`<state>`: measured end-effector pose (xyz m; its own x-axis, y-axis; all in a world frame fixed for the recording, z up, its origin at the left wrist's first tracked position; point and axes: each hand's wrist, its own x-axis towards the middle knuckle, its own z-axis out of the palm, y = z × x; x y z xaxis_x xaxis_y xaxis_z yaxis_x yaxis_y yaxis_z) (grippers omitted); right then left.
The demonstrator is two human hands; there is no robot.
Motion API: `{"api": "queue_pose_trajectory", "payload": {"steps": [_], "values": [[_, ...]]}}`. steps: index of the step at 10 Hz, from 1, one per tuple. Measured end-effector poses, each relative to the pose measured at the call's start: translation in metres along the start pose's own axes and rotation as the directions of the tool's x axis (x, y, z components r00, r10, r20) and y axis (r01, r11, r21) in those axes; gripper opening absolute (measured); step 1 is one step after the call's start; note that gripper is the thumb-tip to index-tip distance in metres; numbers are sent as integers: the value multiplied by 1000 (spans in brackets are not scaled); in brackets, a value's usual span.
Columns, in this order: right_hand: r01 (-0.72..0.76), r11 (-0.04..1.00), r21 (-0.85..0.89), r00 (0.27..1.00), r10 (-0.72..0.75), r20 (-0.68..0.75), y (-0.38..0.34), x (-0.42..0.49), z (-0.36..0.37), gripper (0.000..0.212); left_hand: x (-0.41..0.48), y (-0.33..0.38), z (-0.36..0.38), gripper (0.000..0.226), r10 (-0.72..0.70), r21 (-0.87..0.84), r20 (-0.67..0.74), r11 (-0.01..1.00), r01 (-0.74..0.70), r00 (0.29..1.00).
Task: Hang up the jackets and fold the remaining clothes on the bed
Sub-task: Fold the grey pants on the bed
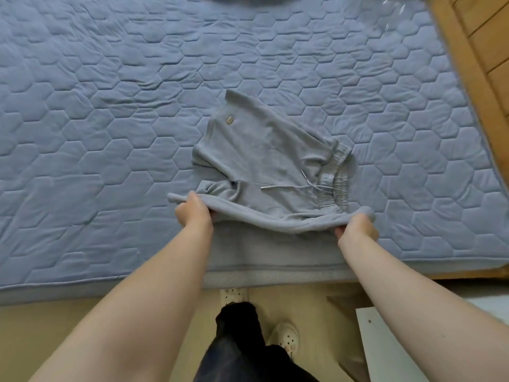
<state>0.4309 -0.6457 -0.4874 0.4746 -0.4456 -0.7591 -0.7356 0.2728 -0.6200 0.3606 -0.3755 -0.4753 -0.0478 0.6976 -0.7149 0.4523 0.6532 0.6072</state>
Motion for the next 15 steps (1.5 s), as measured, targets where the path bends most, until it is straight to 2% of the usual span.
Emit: {"api": "queue_pose_trajectory", "payload": {"steps": [1, 2, 3, 4, 5, 6, 7, 8, 9, 10, 11, 12, 13, 14, 15], "values": [[-38, 994, 103, 995, 47, -88, -23, 8, 32, 37, 14, 43, 27, 43, 141, 140, 49, 979, -147, 989], [6, 971, 238, 984, 38, -177, -54, 10, 69, 24, 26, 96, 73, 39, 255, 196, 107, 942, -272, 961], [-12, 962, 273, 993, 43, -108, -86, 19, 100, 27, 26, 148, 120, 40, 300, 205, 223, 916, -346, 927], [8, 946, 324, 998, 14, -66, -118, 34, 130, 40, 30, 192, 174, 42, 339, 208, 333, 884, -419, 880], [6, 970, 244, 1000, -11, 19, -129, 64, 152, 31, 40, 200, 215, 30, 399, 166, 531, 817, -553, 748], [-59, 995, 78, 997, 55, 60, -108, 88, 155, 33, 64, 158, 220, 32, 366, 218, 618, 770, -599, 695], [-120, 991, -55, 989, 115, -90, -64, 101, 144, 22, 104, 93, 205, 15, 143, 374, 512, 850, -370, 847], [-185, 976, -114, 957, 153, -244, -22, 109, 128, 46, 119, 44, 182, 23, -139, 475, 362, 878, -54, 922], [-333, 942, 33, 932, 334, -141, 8, 111, 119, 63, 126, 13, 160, 47, -261, 525, 306, 848, 66, 916], [-348, 927, 143, 934, 330, 135, 15, 111, 120, 36, 129, 6, 159, 57, -289, 289, 384, 940, 183, 877], [-339, 906, 254, 937, 299, 183, 6, 116, 129, 15, 136, 11, 168, 53, -186, -25, 372, 977, 211, 909], [-301, 897, 324, 951, 256, 172, -6, 129, 131, 30, 136, 12, 162, 34, -144, -47, 351, 984, 171, 925], [-128, 936, 329, 992, 116, 56, -19, 145, 105, 45, 110, -1, 138, 10, -238, -42, 480, 955, 293, 844], [66, 985, 161, 983, -37, -181, -42, 137, 69, 57, 80, -29, 104, 18, -398, 103, 601, 898, 427, 693], [32, 997, -68, 943, -53, -329, -30, 131, 40, 59, 66, -63, 70, 20, -455, 510, 517, 844, 166, 725]]}}
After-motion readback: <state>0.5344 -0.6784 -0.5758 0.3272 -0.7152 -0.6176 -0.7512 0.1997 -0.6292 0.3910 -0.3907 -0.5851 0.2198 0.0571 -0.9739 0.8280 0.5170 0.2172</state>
